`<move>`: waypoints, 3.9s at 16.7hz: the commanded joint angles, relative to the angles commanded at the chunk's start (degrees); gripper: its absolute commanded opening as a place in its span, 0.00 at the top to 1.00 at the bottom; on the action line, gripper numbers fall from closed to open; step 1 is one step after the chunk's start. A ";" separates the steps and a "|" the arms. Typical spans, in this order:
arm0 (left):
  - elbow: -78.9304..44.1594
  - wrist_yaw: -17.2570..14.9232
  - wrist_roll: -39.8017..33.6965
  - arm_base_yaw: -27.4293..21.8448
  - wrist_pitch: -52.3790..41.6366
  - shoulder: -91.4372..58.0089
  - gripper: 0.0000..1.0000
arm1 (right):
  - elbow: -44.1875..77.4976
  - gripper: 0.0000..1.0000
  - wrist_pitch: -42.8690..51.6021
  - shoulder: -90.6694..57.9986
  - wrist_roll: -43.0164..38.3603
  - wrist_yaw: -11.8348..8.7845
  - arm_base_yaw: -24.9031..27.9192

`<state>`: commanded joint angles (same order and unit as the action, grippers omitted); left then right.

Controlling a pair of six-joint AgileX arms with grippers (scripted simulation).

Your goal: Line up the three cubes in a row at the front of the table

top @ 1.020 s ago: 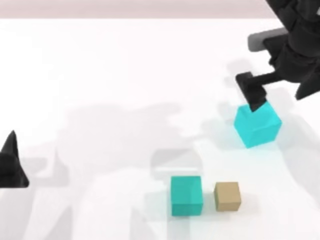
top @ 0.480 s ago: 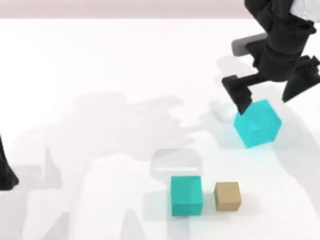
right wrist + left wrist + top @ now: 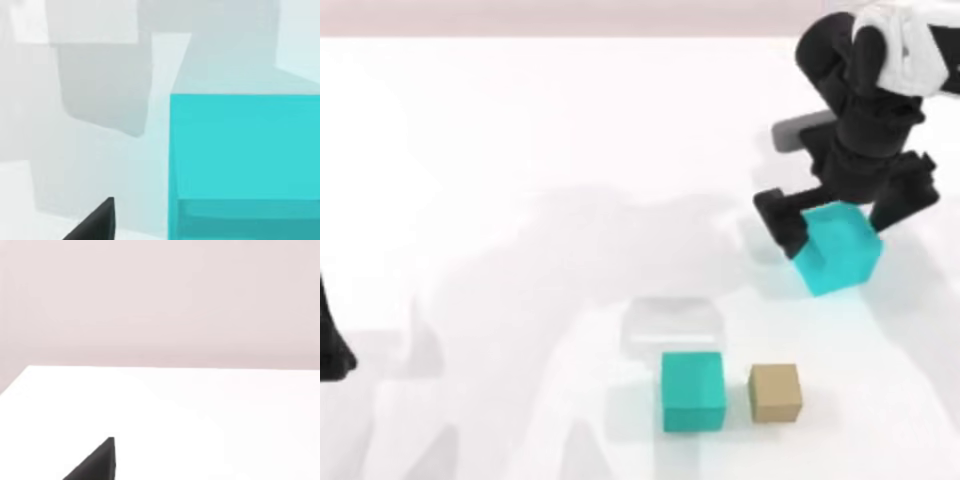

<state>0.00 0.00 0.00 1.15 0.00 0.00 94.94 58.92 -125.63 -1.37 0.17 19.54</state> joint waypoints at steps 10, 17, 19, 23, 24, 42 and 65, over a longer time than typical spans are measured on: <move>0.00 0.00 0.00 0.00 0.00 0.00 0.00 | -4.38 0.15 -6.00 -2.01 -0.12 0.02 0.12; 0.00 0.00 0.00 0.00 0.00 0.00 0.00 | -4.38 0.68 -6.00 -2.01 -0.12 0.02 0.12; 0.00 0.00 0.00 0.00 0.00 0.00 0.00 | -4.38 0.83 -6.00 -2.01 -0.12 0.02 0.12; 0.00 0.00 0.00 0.00 0.00 0.00 0.00 | -4.38 1.00 -6.00 -2.01 -0.12 0.02 0.12; 0.00 0.00 0.00 0.00 0.00 0.00 0.00 | -4.38 1.00 -6.00 -2.01 -0.12 0.02 0.12; 0.00 0.00 0.00 0.00 0.00 0.00 0.00 | 5.18 1.00 7.99 2.96 -0.05 -0.01 0.46; 0.00 0.00 0.00 0.00 0.00 0.00 0.00 | 26.76 1.00 19.49 -7.42 -58.20 0.55 39.34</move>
<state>0.00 0.00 0.00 1.15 0.00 0.00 121.70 78.40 -133.06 -59.57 0.72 58.88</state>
